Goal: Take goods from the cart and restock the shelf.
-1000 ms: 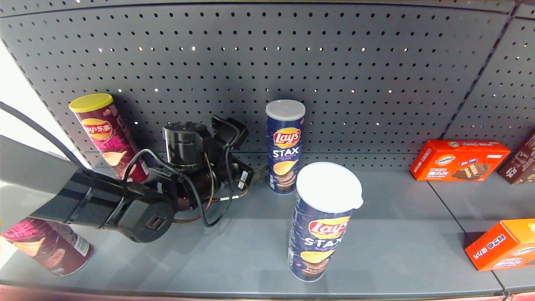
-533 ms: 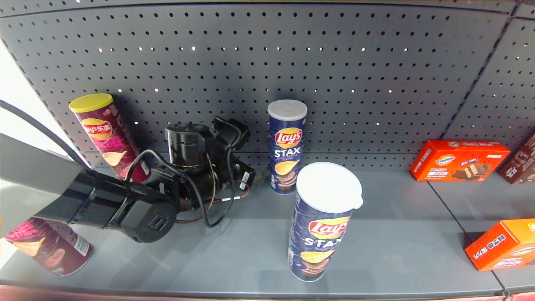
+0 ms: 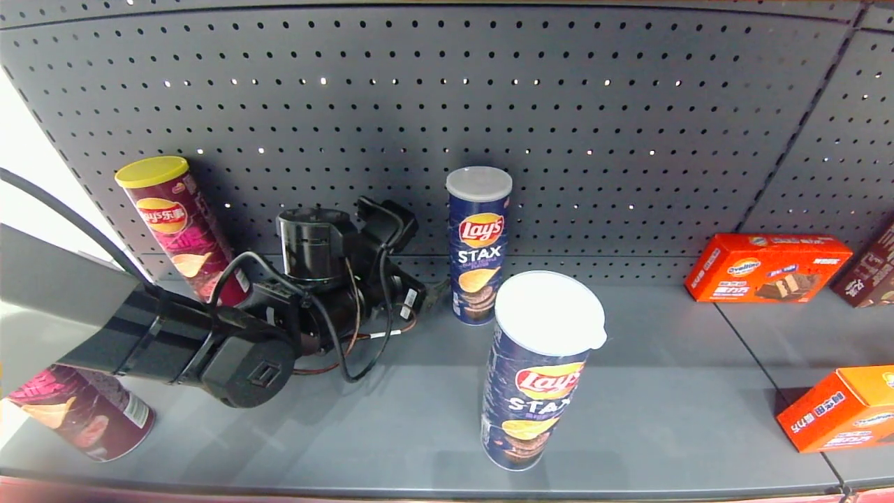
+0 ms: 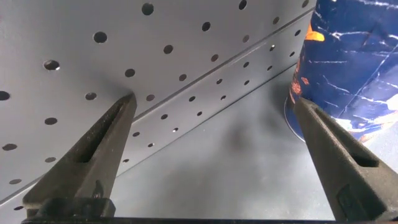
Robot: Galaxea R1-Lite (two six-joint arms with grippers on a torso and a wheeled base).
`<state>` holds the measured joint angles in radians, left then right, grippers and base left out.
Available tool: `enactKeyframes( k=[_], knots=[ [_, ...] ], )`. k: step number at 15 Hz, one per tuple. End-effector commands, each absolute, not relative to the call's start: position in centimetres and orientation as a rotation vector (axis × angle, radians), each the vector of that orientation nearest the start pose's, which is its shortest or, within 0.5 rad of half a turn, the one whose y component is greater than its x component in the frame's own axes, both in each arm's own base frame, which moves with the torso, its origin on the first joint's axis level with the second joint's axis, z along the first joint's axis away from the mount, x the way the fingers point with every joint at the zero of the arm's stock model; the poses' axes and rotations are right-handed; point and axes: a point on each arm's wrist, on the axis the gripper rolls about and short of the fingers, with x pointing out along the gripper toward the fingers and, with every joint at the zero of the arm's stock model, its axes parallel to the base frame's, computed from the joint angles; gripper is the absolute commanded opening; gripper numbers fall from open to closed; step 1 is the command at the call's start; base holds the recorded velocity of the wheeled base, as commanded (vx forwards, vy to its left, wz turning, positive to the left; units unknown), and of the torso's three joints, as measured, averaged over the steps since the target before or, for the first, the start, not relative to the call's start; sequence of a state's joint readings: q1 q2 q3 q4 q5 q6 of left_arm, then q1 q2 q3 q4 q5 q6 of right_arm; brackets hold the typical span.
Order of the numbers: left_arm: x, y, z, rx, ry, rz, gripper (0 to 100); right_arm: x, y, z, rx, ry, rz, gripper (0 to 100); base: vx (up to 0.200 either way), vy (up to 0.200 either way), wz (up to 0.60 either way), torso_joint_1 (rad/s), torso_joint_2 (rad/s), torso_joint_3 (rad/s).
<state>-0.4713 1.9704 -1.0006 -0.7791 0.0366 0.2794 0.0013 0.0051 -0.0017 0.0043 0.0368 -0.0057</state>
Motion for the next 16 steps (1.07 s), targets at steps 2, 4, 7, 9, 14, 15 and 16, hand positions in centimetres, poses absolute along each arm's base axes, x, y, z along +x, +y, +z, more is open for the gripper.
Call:
enactKeyframes(
  k=[2,4,7,9,14,15,16],
  knots=[
    [33.6,-17.4,15.5,0.324,0.126,-0.466,100,-2.3,0.1,7.6,-0.006,0.008,0.038,100,0.000,0.000,0.00,0.000,0.00,0.000],
    [33.6,-17.6,15.4,0.324,0.126,-0.471,100,-2.3,0.1,7.6,-0.006,0.008,0.038,100,0.000,0.000,0.00,0.000,0.00,0.000],
    [33.4,-17.6,15.3,0.322,0.130,-0.472,100,-2.3,0.1,7.6,-0.006,0.008,0.038,100,0.000,0.000,0.00,0.000,0.00,0.000],
    [33.2,-17.4,15.8,0.320,0.120,-0.469,100,-2.3,0.1,7.6,-0.006,0.008,0.038,100,0.000,0.000,0.00,0.000,0.00,0.000],
    [26.3,-14.4,20.3,0.278,0.033,-0.483,100,-2.3,0.1,7.6,-0.006,0.008,0.038,100,0.000,0.000,0.00,0.000,0.00,0.000],
    [24.4,-14.1,20.6,0.241,0.030,-0.503,100,-2.3,0.1,7.6,-0.006,0.008,0.038,100,0.000,0.000,0.00,0.000,0.00,0.000],
    [23.4,-14.2,20.7,0.224,0.023,-0.514,100,-2.3,0.1,7.6,-0.006,0.008,0.038,100,0.000,0.000,0.00,0.000,0.00,0.000]
  ],
)
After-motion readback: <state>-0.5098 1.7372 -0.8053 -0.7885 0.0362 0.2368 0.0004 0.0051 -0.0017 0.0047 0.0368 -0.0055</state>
